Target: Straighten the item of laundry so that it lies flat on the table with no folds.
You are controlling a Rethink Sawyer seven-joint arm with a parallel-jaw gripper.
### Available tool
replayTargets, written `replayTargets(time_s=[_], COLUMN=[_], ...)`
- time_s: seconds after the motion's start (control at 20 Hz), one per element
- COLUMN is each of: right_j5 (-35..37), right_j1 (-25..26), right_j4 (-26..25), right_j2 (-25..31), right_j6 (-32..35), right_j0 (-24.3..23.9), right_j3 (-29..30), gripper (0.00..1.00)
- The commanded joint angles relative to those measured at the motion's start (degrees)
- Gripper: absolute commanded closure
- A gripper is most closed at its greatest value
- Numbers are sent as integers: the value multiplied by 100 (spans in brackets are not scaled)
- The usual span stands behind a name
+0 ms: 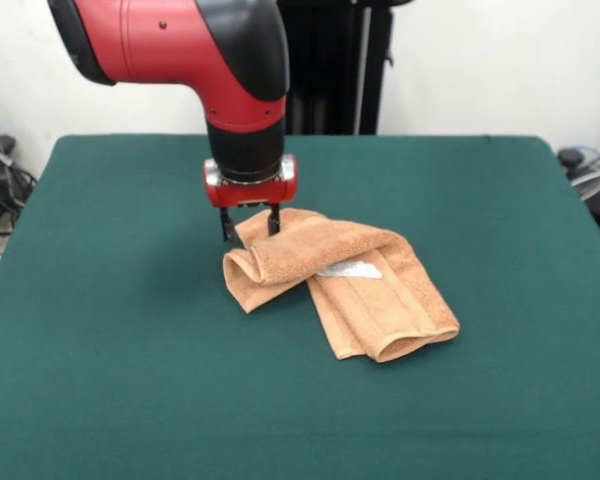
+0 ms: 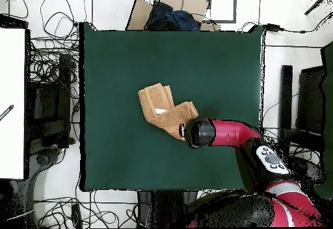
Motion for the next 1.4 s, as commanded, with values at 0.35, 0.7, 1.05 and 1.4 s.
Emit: replayTargets(time_s=[0.35, 0.7, 1.05, 1.4], right_j5=[-235, -369, -550, -601], right_j1=[333, 508, 626, 645], right_j4=[-294, -376, -405, -455], right_j2=[-25, -128, -136, -63], right_j6=[311, 377, 392, 275], right_j0=[181, 245, 194, 121], right_j3=[-32, -144, -174, -157], gripper=[0, 0, 0, 0])
